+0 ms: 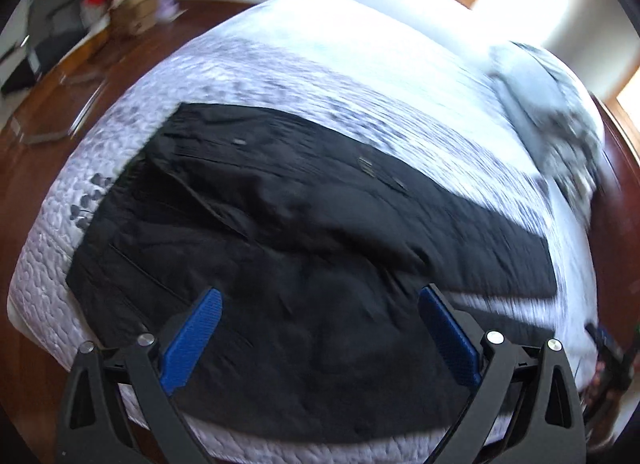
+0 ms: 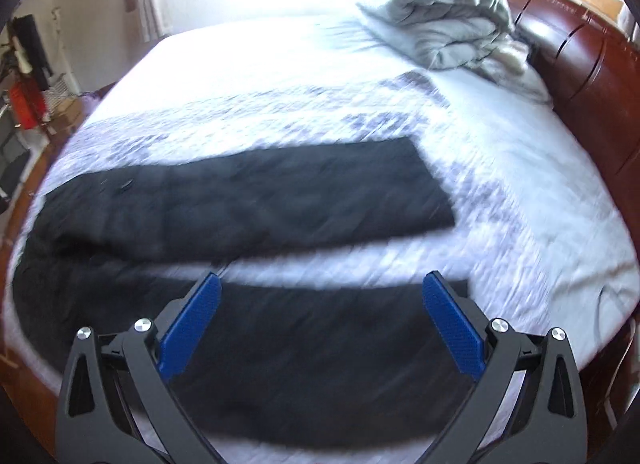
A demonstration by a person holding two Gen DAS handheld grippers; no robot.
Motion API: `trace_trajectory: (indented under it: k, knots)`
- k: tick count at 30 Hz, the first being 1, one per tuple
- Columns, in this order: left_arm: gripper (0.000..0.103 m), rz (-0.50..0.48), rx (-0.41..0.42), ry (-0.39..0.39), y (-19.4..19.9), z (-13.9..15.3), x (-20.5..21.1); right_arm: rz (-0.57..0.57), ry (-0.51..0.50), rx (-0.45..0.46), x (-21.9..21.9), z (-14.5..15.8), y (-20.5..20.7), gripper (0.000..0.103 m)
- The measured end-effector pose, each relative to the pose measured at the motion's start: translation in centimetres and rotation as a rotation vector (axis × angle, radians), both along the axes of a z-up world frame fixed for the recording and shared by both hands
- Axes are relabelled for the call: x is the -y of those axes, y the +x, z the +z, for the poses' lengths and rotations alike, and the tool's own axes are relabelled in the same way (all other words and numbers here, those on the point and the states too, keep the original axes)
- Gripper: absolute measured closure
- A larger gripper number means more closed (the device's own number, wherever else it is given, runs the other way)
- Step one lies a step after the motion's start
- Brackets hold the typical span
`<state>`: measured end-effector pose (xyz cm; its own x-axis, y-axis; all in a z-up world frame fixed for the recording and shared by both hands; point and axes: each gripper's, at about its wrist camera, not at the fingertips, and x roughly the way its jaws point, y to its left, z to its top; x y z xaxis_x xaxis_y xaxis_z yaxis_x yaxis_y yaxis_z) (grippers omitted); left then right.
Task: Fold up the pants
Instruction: 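Grasp the pants waistband with the left gripper while the right gripper grasps a leg hem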
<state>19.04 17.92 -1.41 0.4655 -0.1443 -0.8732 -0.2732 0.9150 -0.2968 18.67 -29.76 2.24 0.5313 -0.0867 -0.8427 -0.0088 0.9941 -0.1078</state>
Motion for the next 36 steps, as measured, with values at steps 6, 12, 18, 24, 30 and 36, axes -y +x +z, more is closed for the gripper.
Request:
trace_trajectory:
  k: [6,12,18,24,30,36]
  knots:
    - [0.004,0.214,-0.157,-0.054,8.9,-4.6,-11.7,-0.001,-0.042,-0.114,4.6,-3.8,9.1,0.002]
    - [0.004,0.317,-0.296,-0.068,15.1,-10.4,-18.4,-0.087,-0.017,-0.194,8.2,-8.5,13.2,0.002]
    - [0.004,0.312,-0.362,-0.074,18.1,-14.2,-19.9,-0.076,-0.05,-0.237,9.1,-11.8,14.6,0.002]
    - [0.017,0.29,-0.358,-0.039,19.3,-15.4,-19.2,-0.086,-0.051,-0.253,10.1,-13.3,15.6,0.002]
    - [0.05,0.221,-0.391,0.026,19.9,-14.3,-18.0,-0.111,-0.056,-0.244,11.5,-13.1,17.0,0.002]
    - [0.071,0.197,-0.379,0.067,19.3,-12.9,-17.1,-0.162,-0.01,-0.233,14.0,-12.3,19.2,0.002]
